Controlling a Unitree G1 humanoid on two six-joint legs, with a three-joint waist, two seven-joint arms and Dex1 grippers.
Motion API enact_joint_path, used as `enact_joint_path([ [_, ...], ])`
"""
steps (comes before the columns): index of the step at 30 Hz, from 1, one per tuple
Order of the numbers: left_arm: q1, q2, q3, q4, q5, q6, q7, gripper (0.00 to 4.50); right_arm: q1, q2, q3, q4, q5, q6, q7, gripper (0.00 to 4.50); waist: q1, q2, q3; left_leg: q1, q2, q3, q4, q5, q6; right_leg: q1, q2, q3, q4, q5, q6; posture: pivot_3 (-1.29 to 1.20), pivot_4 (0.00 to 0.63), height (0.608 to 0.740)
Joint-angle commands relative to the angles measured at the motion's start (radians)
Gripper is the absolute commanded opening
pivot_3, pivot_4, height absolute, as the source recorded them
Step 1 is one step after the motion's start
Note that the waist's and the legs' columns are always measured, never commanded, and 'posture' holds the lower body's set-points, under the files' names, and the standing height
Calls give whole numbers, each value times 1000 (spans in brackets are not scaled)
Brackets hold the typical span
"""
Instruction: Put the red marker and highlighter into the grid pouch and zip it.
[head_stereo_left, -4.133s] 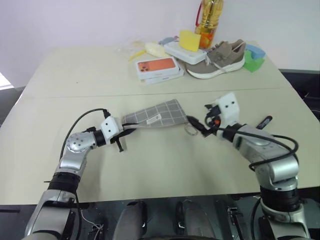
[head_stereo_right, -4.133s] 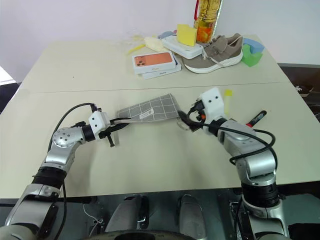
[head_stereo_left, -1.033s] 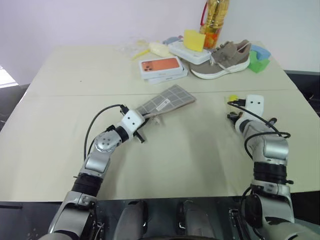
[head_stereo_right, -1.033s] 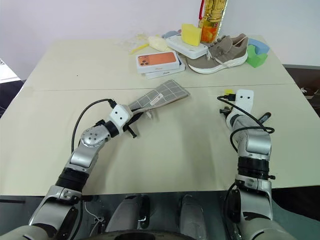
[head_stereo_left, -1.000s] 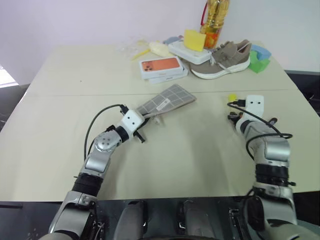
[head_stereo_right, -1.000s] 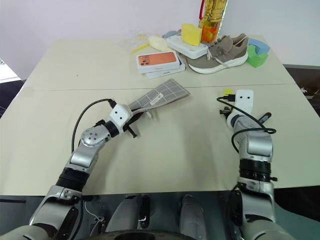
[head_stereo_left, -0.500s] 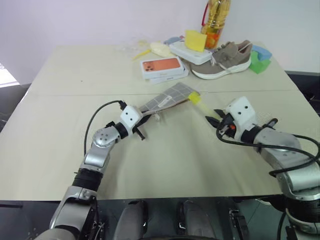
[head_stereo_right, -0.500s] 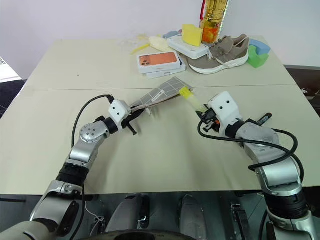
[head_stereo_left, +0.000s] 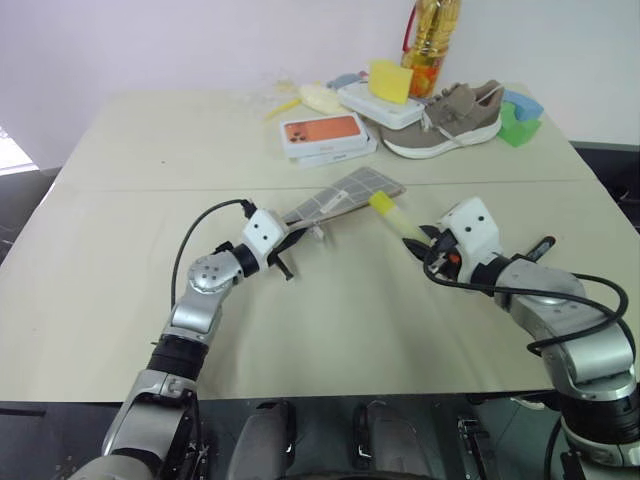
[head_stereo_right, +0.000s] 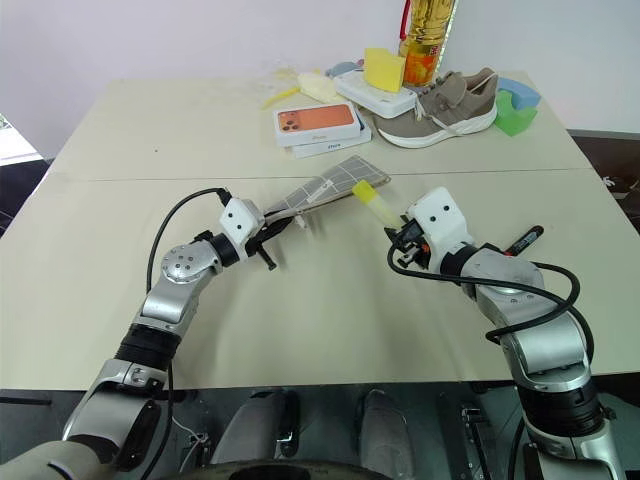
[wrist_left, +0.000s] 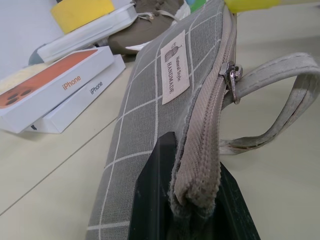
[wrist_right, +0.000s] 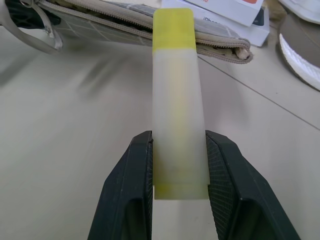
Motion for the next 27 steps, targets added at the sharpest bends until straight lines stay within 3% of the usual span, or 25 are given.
enact_joint_path([
  [1, -12, 1, 19, -15, -16, -18, 3, 0, 15, -18, -49, -44, 17, -8, 9, 879, 0, 0, 0, 0, 0, 0, 0, 0, 0, 0, 0, 0, 0, 0, 0, 0, 150, 740],
  [27, 29, 46, -17, -65, -1, -94, -74, 0, -13, -33, -11, -29, 18, 42, 20, 879, -1, 0, 0, 0, 0, 0, 0, 0, 0, 0, 0, 0, 0, 0, 0, 0, 150, 740],
])
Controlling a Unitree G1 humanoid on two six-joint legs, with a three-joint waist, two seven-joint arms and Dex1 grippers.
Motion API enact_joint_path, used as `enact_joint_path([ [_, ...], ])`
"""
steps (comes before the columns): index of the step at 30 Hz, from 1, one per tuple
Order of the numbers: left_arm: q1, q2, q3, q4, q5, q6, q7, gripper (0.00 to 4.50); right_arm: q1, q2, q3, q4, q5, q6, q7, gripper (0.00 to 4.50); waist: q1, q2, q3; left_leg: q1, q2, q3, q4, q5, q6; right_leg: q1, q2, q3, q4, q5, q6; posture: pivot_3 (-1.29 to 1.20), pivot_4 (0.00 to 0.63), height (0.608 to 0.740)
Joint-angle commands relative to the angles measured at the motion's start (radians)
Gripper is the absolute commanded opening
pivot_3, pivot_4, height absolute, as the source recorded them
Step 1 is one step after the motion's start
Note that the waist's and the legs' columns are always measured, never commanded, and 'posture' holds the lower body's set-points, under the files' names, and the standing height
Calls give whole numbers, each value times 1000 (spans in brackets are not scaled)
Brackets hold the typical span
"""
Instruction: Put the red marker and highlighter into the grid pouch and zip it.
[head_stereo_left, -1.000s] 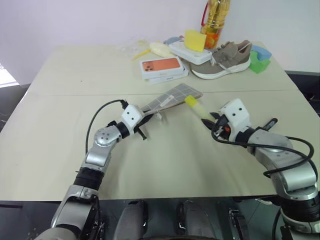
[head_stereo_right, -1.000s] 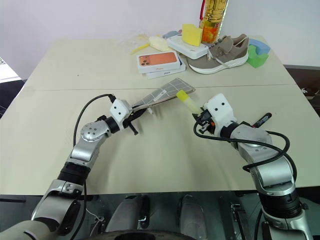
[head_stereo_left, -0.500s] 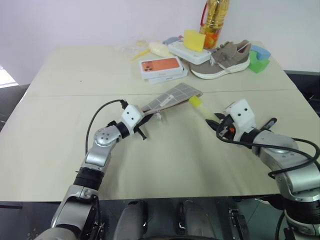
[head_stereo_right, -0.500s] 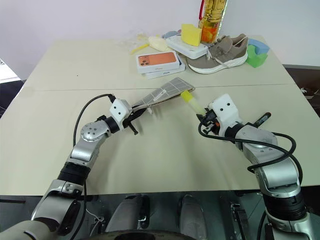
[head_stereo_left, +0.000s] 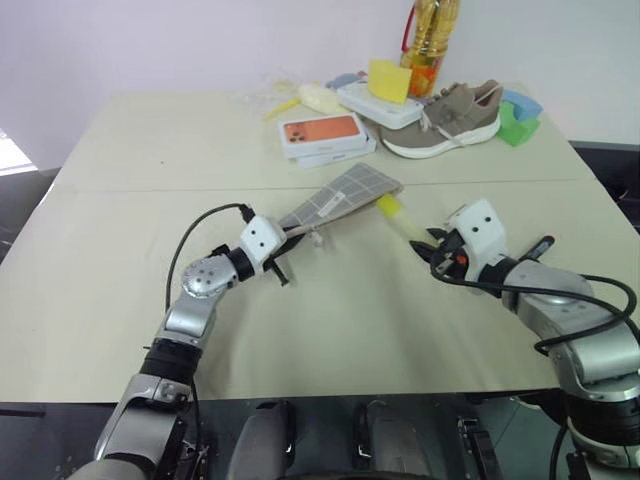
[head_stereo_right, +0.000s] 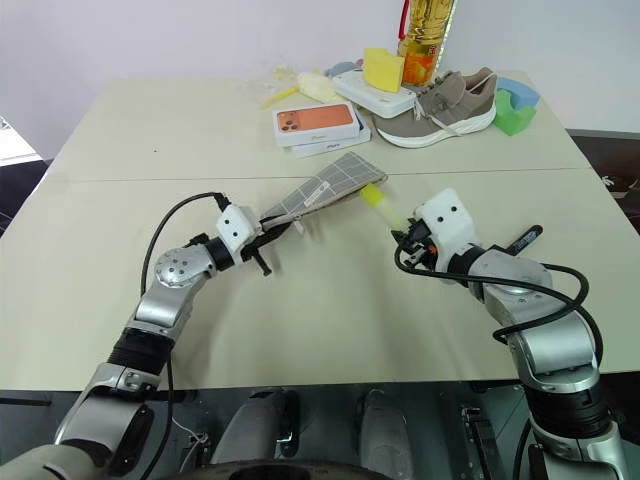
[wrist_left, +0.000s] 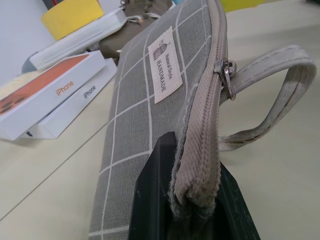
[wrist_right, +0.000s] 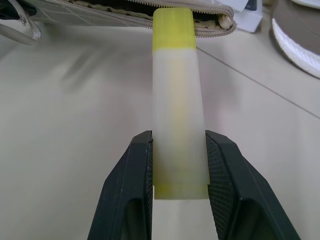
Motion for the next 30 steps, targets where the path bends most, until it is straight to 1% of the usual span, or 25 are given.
enact_joint_path([
  [1, 1, 14, -12, -50, -3, -48, -32, 0, -23, -18, 16, -40, 6, 7, 10, 879, 0, 0, 0, 0, 0, 0, 0, 0, 0, 0, 0, 0, 0, 0, 0, 0, 150, 740],
  [9, 10, 40, -34, -49, 5, -94, -82, 0, -38, -27, 72, -95, 20, 42, 27, 879, 0, 0, 0, 0, 0, 0, 0, 0, 0, 0, 0, 0, 0, 0, 0, 0, 150, 740],
  [16, 10, 44, -32, -37, 8, -96, -86, 0, -39, -33, 68, -119, 34, 51, 37, 879, 0, 0, 0, 0, 0, 0, 0, 0, 0, 0, 0, 0, 0, 0, 0, 0, 150, 740],
  [25, -7, 37, -8, 12, 2, -51, -65, 0, -13, -83, -65, -133, 86, 64, 58, 879, 1, 0, 0, 0, 0, 0, 0, 0, 0, 0, 0, 0, 0, 0, 0, 0, 150, 740],
  [30, -18, 34, -5, 23, 1, -50, -68, 0, 8, -110, -101, -139, 103, 65, 69, 879, 0, 0, 0, 0, 0, 0, 0, 0, 0, 0, 0, 0, 0, 0, 0, 0, 150, 740],
])
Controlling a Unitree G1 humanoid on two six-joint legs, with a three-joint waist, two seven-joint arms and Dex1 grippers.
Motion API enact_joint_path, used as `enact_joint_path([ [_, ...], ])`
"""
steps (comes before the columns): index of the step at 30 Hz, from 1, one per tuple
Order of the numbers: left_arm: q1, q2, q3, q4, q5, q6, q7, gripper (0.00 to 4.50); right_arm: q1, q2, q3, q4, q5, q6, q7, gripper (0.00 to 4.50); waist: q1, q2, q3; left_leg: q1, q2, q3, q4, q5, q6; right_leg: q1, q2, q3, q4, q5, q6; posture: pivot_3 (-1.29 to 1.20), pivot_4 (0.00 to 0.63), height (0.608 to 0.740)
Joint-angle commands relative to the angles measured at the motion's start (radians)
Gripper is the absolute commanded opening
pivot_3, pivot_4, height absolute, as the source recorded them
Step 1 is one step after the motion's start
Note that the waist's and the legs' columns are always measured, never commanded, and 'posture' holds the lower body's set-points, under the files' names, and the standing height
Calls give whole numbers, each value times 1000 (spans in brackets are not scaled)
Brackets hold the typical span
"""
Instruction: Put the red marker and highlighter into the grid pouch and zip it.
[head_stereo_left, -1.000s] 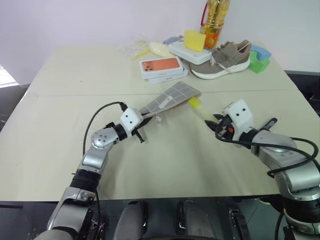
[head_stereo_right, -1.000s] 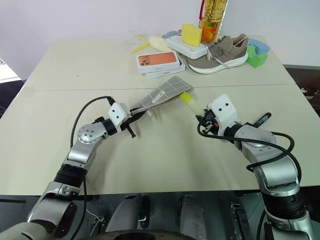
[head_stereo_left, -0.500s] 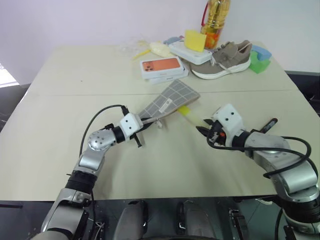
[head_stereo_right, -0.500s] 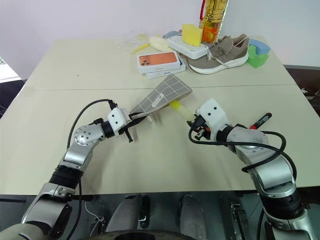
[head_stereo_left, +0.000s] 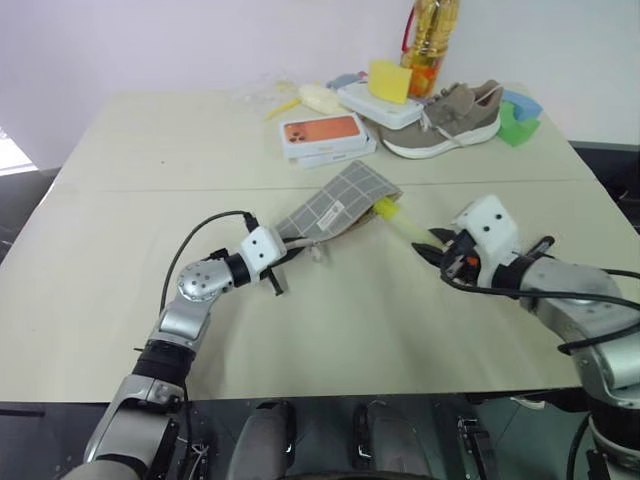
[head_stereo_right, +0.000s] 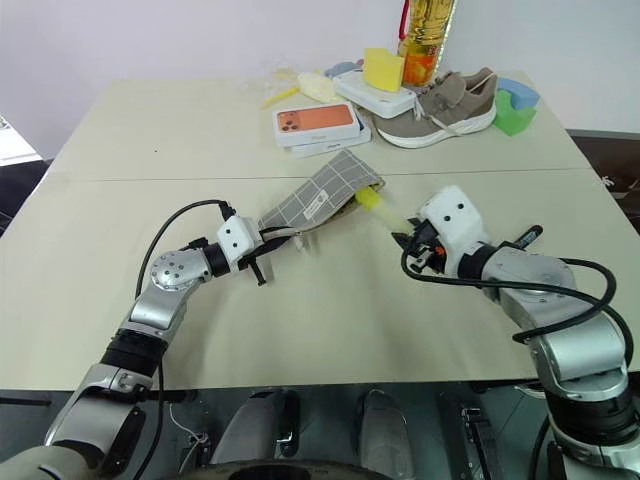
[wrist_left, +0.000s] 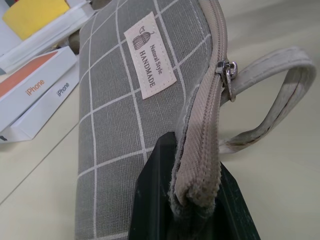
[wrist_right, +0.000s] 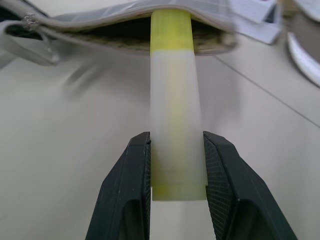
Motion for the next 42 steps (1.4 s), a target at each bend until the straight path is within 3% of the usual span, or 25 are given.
enact_joint_path([
  [1, -23, -5, 14, -1, -19, 0, 1, 0, 4, -24, -38, -49, 17, -5, 6, 879, -1, 0, 0, 0, 0, 0, 0, 0, 0, 0, 0, 0, 0, 0, 0, 0, 150, 740],
  [26, -14, 0, 0, -47, -47, -39, -67, 0, -21, -28, 59, -45, 4, -9, -27, 879, 0, 0, 0, 0, 0, 0, 0, 0, 0, 0, 0, 0, 0, 0, 0, 0, 150, 740],
  [34, -28, 20, -35, -63, -44, -88, -147, 0, -76, -106, 208, -90, -41, -21, 20, 879, -1, 0, 0, 0, 0, 0, 0, 0, 0, 0, 0, 0, 0, 0, 0, 0, 150, 740],
  [38, -48, 37, -77, -72, -50, -125, -239, 0, -181, -197, 443, -119, -162, -73, 96, 879, -2, 0, 0, 0, 0, 0, 0, 0, 0, 0, 0, 0, 0, 0, 0, 0, 150, 740],
  [42, -50, 48, -100, -93, -65, -120, -301, 0, -235, -198, 535, -110, -229, -87, 121, 879, -2, 0, 0, 0, 0, 0, 0, 0, 0, 0, 0, 0, 0, 0, 0, 0, 150, 740],
])
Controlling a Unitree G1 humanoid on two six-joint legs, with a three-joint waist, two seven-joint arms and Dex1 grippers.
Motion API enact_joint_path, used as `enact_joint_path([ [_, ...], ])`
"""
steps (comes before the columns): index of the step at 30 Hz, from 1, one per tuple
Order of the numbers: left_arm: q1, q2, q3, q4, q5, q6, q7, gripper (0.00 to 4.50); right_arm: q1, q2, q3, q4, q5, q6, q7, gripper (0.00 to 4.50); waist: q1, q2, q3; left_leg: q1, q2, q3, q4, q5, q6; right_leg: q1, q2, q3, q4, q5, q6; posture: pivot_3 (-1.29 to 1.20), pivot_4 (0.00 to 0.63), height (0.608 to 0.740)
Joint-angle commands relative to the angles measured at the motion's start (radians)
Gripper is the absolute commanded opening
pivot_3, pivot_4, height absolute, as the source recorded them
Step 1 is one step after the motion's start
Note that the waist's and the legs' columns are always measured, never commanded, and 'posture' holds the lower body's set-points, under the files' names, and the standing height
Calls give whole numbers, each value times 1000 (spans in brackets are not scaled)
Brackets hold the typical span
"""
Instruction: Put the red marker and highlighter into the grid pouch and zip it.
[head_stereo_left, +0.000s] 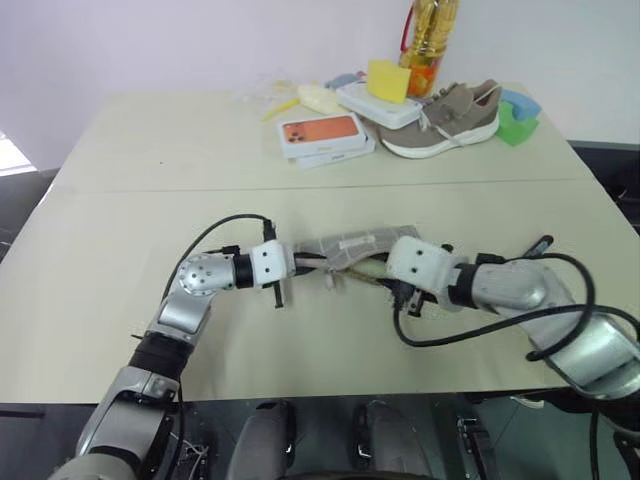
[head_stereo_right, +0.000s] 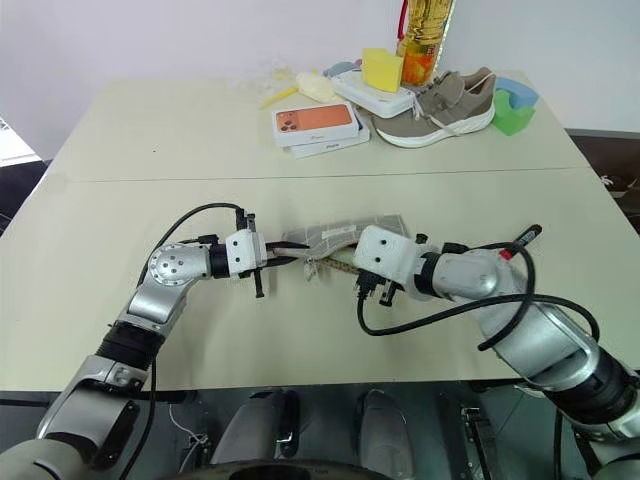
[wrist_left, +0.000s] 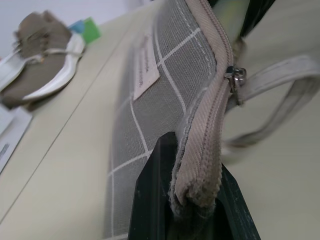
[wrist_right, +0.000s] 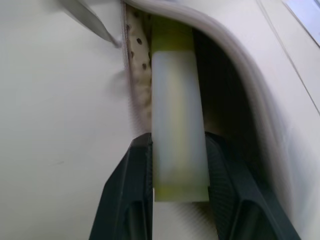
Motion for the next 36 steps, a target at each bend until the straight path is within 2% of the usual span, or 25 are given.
enact_joint_path([
  [1, -11, -1, -32, -60, -30, -20, -54, 0, -41, 6, 48, -38, -45, -42, 27, 879, 1, 0, 0, 0, 0, 0, 0, 0, 0, 0, 0, 0, 0, 0, 0, 0, 150, 740],
  [6, -7, 2, -20, -59, -19, -18, -55, 0, -21, -14, 25, -52, -62, -36, 64, 879, 1, 0, 0, 0, 0, 0, 1, 0, 0, 0, 0, 0, 0, 0, 0, 0, 150, 740],
  [7, -9, 3, -17, -48, -12, -18, -48, 0, -8, -21, 1, -61, -55, -38, 71, 1901, 2, 0, 0, 0, 0, 0, 1, 0, 0, 0, 0, 0, 0, 0, 0, 0, 150, 740],
  [8, -11, 5, -13, -37, -4, -20, -39, 0, 5, -21, -26, -71, -47, -39, 72, 2218, 2, 0, 0, 0, 0, 0, 1, 0, 0, 0, 0, 0, 0, 0, 0, 0, 150, 740],
  [10, -15, 6, -8, -10, 20, -26, -12, 0, 33, 18, -119, -99, 2, -25, 66, 3180, 2, 0, 0, 0, 0, 0, 0, 0, 0, 1, 0, 0, 0, 0, 0, 0, 150, 740],
  [17, -21, -30, 13, 67, 78, -16, 141, 0, 143, 206, -523, -197, 288, 144, 66, 3180, 2, -1, 0, 1, 0, -1, 1, 0, 0, 2, 0, -1, 0, 0, 0, 0, 150, 740],
  [19, -27, -68, 21, 83, 90, 43, 217, 0, 189, 280, -695, -177, 367, 222, 41, 3180, 9, -1, 0, 1, 0, -1, 1, 0, 0, 3, 0, -1, 0, 0, 0, 0, 150, 740],
  [20, -29, -84, 24, 88, 97, 68, 246, 0, 207, 308, -762, -166, 400, 254, 29, 3724, 12, -2, 0, 0, 0, -2, 1, 0, 0, 3, -1, -2, -1, 0, 1, 0, 150, 740],
  [22, -33, -109, 23, 94, 108, 97, 288, 0, 237, 346, -847, -118, 379, 285, -40, 4463, 20, -2, -1, 0, -1, -2, 2, 0, 0, 4, -1, -1, -1, 1, 1, 0, 150, 740],
  [27, -57, -163, 29, 117, 121, 140, 387, 0, 222, 440, -944, 157, 114, 369, -426, 4463, 26, -1, -1, 1, -1, 0, 2, 0, 0, 3, -1, -1, 0, 1, 1, 0, 150, 740],
  [32, -57, -181, 14, 121, 126, 146, 408, 0, 220, 512, -952, 290, 31, 284, -557, 4463, 22, 0, -2, 1, -1, 2, 0, 0, 0, 0, 0, 1, 1, 1, 1, 0, 150, 740],
  [36, -56, -188, 10, 119, 125, 148, 412, 0, 172, 561, -985, 381, 39, 246, -592, 4463, 17, 0, -2, 1, -1, 2, 0, 0, 0, 0, 0, 2, 1, 1, 1, 0, 150, 740],
])
